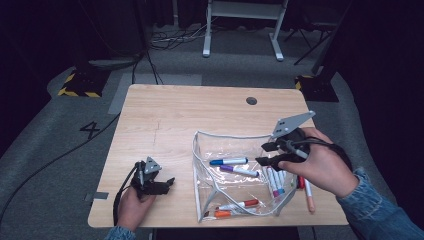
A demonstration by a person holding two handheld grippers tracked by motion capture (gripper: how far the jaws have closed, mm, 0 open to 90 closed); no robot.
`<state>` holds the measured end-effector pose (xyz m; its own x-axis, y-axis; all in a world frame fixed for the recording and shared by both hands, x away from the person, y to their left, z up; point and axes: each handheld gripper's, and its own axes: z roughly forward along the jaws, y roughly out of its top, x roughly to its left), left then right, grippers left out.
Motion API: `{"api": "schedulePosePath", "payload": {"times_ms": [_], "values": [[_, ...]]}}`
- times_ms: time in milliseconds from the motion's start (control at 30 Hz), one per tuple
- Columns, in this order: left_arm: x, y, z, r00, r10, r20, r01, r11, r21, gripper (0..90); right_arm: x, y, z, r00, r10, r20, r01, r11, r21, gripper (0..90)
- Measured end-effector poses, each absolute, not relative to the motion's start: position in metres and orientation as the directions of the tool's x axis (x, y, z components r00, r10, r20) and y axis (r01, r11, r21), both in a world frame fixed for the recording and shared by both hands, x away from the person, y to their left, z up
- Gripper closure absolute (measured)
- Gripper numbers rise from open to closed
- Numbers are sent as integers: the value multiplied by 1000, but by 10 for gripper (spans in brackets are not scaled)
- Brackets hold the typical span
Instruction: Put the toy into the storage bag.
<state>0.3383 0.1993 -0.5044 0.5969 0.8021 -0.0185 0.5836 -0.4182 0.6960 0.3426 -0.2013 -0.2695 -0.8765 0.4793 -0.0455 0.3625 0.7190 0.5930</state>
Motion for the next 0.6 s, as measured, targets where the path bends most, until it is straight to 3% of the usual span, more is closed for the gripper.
{"api": "schedulePosePath", "payload": {"times_ms": [333, 600], "values": [[338, 199, -504, 596, 802, -18, 583, -418, 696, 182, 340, -268, -255, -786, 617, -43, 454, 622, 638, 536], [338, 199, -504, 597, 802, -19, 584, -418, 696, 183, 338, -307, -266, -702, 710, -49, 534, 571, 623, 540]]}}
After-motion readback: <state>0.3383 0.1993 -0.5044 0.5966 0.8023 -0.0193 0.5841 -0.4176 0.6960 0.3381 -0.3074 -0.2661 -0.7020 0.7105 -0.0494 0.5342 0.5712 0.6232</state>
